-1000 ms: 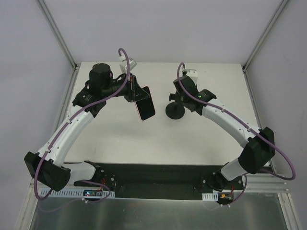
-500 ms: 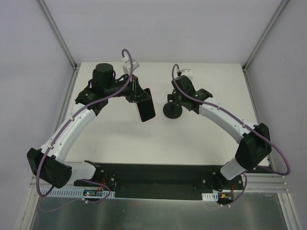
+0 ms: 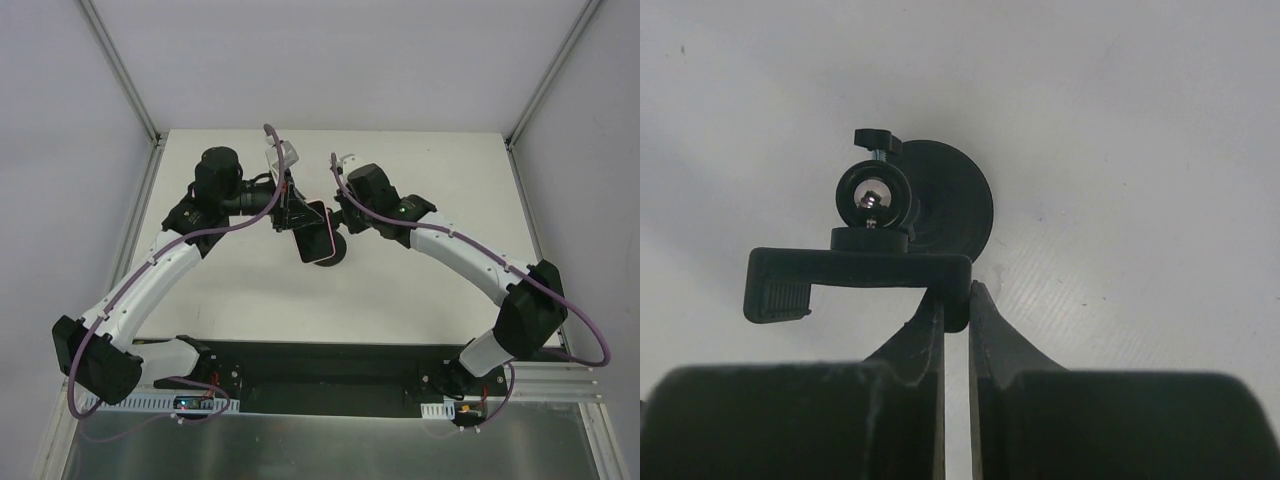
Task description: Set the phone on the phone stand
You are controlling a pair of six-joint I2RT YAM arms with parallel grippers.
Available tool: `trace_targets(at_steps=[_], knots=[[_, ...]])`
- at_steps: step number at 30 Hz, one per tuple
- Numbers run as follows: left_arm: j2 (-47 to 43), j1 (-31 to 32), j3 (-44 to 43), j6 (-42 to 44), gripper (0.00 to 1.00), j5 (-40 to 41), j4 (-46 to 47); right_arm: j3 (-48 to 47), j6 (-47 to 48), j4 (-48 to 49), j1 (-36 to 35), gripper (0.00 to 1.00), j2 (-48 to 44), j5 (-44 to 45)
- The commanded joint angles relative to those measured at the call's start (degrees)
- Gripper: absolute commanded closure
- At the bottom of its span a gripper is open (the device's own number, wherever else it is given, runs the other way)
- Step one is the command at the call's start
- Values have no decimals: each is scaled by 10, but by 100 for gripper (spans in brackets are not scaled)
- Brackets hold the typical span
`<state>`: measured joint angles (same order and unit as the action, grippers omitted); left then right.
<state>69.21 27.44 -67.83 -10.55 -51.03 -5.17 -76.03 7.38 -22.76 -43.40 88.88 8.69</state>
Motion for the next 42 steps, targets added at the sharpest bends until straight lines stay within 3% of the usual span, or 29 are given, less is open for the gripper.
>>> trace_targets(at_steps=[1, 8, 14, 30, 42], knots=[[-28, 14, 20, 37, 100, -56, 98, 11, 31, 38, -11, 99, -30, -79], [-82, 74, 101, 203, 100, -81, 149, 20, 85, 48, -11, 99, -30, -181], [-3, 74, 11, 274, 100, -164, 55, 20, 117, 45, -2, 99, -15, -265], [148, 69, -92, 324, 100, -215, 29, 46, 126, 60, 27, 99, -27, -326], [184, 46, -88, 374, 100, -203, -15, 65, 116, 81, 38, 99, -39, -348]])
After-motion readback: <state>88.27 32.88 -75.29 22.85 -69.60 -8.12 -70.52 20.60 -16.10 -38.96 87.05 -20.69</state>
